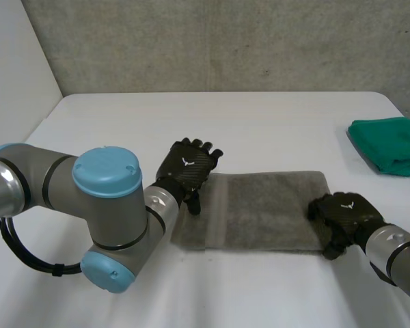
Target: Fold the laundry.
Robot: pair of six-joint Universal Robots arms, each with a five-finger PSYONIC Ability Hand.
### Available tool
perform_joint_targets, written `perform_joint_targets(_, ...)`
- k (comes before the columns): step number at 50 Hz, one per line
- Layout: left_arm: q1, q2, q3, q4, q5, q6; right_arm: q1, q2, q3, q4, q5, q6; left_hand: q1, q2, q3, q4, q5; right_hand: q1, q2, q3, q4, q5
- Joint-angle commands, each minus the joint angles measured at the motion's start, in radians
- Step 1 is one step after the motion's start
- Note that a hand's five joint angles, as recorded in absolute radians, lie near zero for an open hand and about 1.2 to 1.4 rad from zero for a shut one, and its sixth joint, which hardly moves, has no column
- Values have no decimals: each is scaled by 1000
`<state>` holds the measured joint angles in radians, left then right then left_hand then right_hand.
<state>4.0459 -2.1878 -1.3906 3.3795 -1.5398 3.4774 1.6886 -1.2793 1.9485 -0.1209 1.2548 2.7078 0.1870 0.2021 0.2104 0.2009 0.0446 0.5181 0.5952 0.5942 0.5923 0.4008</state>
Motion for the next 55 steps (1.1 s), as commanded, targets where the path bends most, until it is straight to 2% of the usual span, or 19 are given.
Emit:
perform_joint_targets(1, 2, 20, -30, -9, -5, 14, -43, 55, 7, -37, 15, -52, 12, -3, -12, -2, -20, 878, 801, 802, 804, 821)
perform_joint_targets(5, 5, 65, -59, -15, -19, 14, -44, 22, 3, -89, 40, -114, 15, 0, -9, 1, -17, 878, 801, 802, 804, 821)
perform_joint_targets(7, 7, 83, -71, -22, -28, 14, -43, -41, -11, -101, 58, -147, 12, -3, -12, -2, -20, 878, 801, 802, 804, 821)
perform_joint_targets(10, 7, 134, -93, -40, -54, 11, 0, -94, -48, -100, 80, -200, 12, -3, -12, -2, -20, 878, 801, 802, 804, 821)
perform_joint_targets(12, 11, 155, -97, -49, -68, 11, 67, -95, -80, -97, 92, -217, 12, -3, -12, -2, -20, 878, 801, 802, 804, 821)
perform_joint_targets(13, 14, 164, -100, -52, -77, 8, 160, -91, -121, -101, 106, -232, 9, -6, -15, -5, -23, 878, 801, 802, 804, 821)
perform_joint_targets(16, 28, 201, -110, -58, -121, 6, 299, -72, -178, -111, 126, -249, 9, -6, -15, -5, -23, 878, 801, 802, 804, 821)
perform_joint_targets(20, 56, 238, -122, -58, -177, 2, 495, 21, -270, -112, 123, -308, 0, -15, -23, -14, -32, 878, 801, 802, 804, 821)
perform_joint_targets(26, 71, 255, -145, -54, -197, -1, 611, 142, -296, -112, 81, -404, -6, -21, -29, -20, -38, 878, 801, 802, 804, 821)
perform_joint_targets(27, 71, 256, -146, -52, -198, -1, 620, 167, -299, -114, 68, -401, -6, -21, -29, -20, -38, 775, 697, 698, 700, 717)
perform_joint_targets(30, 71, 253, -148, -49, -197, -14, 622, 173, -304, -118, 48, -366, -9, -24, -32, -23, -41, -40, -117, -116, -114, -97)
perform_joint_targets(31, 71, 253, -145, -48, -195, -20, 622, 170, -306, -126, 46, -305, -9, -24, -32, -23, -41, -344, -421, -420, -418, -401)
perform_joint_targets(33, 71, 253, -136, -43, -194, -47, 611, 164, -309, -132, 48, -219, -6, -21, -29, -20, -38, -344, -421, -420, -418, -401)
perform_joint_targets(37, 64, 252, -116, -14, -183, -107, 478, 86, -304, -121, 48, 45, 3, -12, -20, -11, -29, -344, -421, -420, -418, -401)
perform_joint_targets(38, 61, 252, -110, -8, -178, -119, 411, 45, -292, -120, 46, 144, 6, -9, -18, -8, -26, -344, -421, -420, -418, -401)
perform_joint_targets(42, 28, 232, -78, 3, -105, -147, 277, -44, -269, -108, 52, 343, 12, -3, -12, -2, -20, -344, -421, -420, -418, -401)
perform_joint_targets(46, 16, 201, -65, 3, -69, -152, 183, -77, -276, -79, 43, 363, 15, 0, -9, 1, -17, -344, -421, -420, -418, -401)
perform_joint_targets(49, 11, 195, -67, 3, -69, -153, 142, -22, -319, 8, 40, 307, 15, 0, -9, 1, -17, -344, -421, -420, -418, -401)
perform_joint_targets(55, -1, 184, -76, 3, -69, -150, 148, 80, -401, 153, 40, 271, 18, 3, -6, 4, -14, -272, -349, -348, -346, -329)
